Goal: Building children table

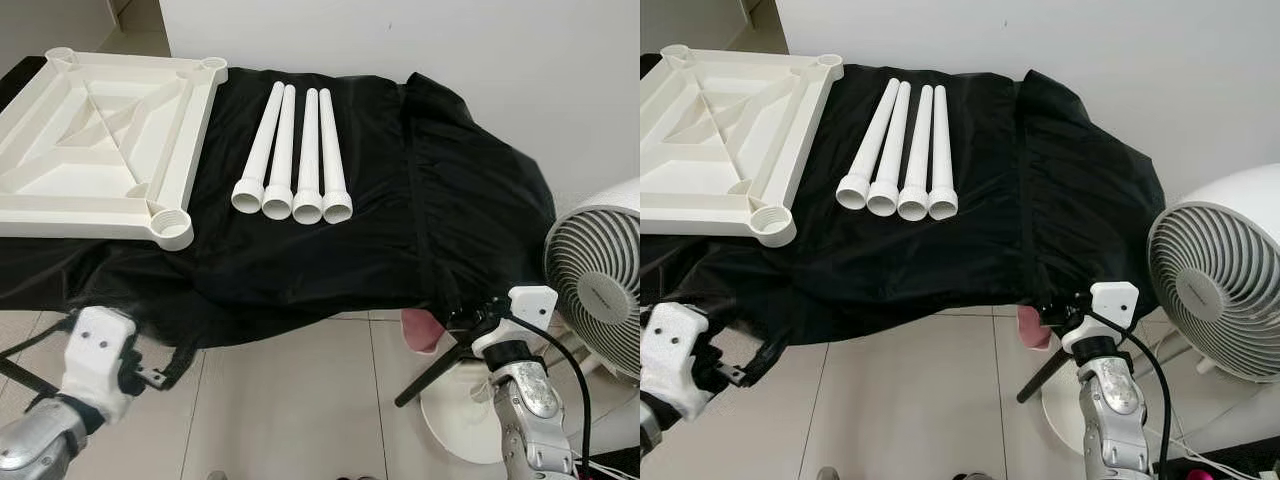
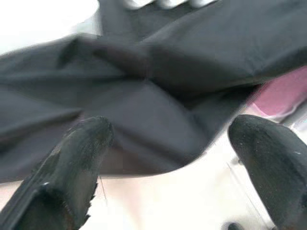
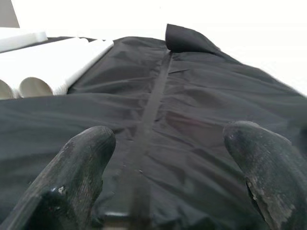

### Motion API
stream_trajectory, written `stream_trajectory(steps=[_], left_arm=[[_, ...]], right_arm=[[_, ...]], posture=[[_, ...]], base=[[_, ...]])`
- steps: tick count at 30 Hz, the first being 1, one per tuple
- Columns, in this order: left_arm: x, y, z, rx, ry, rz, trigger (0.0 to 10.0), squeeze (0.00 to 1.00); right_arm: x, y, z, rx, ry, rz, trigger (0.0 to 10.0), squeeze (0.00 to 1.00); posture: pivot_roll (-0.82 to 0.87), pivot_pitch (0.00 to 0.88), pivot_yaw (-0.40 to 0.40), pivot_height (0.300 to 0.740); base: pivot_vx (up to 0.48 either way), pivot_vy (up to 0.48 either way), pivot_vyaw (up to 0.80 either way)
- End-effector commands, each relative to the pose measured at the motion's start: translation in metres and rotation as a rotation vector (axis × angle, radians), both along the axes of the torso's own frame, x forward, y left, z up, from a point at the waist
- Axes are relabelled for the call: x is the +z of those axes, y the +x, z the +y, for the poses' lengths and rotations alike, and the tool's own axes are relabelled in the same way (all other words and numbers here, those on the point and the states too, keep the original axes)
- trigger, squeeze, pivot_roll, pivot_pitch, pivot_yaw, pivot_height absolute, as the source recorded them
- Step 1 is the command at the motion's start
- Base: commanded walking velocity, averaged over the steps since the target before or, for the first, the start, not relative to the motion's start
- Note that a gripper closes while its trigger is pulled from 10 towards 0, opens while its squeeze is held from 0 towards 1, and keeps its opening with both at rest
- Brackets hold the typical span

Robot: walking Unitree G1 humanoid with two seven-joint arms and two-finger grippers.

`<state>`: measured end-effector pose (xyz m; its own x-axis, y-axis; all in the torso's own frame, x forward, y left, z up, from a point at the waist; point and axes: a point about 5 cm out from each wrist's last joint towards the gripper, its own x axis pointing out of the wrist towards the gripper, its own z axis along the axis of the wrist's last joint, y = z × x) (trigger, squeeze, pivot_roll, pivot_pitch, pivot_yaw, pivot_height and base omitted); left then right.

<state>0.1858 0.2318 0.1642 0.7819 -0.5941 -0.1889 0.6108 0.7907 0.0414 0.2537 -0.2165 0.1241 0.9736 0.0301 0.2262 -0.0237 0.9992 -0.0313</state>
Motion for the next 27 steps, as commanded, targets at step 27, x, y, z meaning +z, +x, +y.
stream_trajectory(steps=[27], left_arm=[[-0.032,0.101,-0.035,0.342,-0.012,-0.091,10.0,0.00]], right_arm=[[0.023,0.024,0.007,-0.063,0.035,-0.088,10.0,0.00]], posture=[[0.08,0.151,0.006,0.740]], base=[[0.000,0.000,0.00]])
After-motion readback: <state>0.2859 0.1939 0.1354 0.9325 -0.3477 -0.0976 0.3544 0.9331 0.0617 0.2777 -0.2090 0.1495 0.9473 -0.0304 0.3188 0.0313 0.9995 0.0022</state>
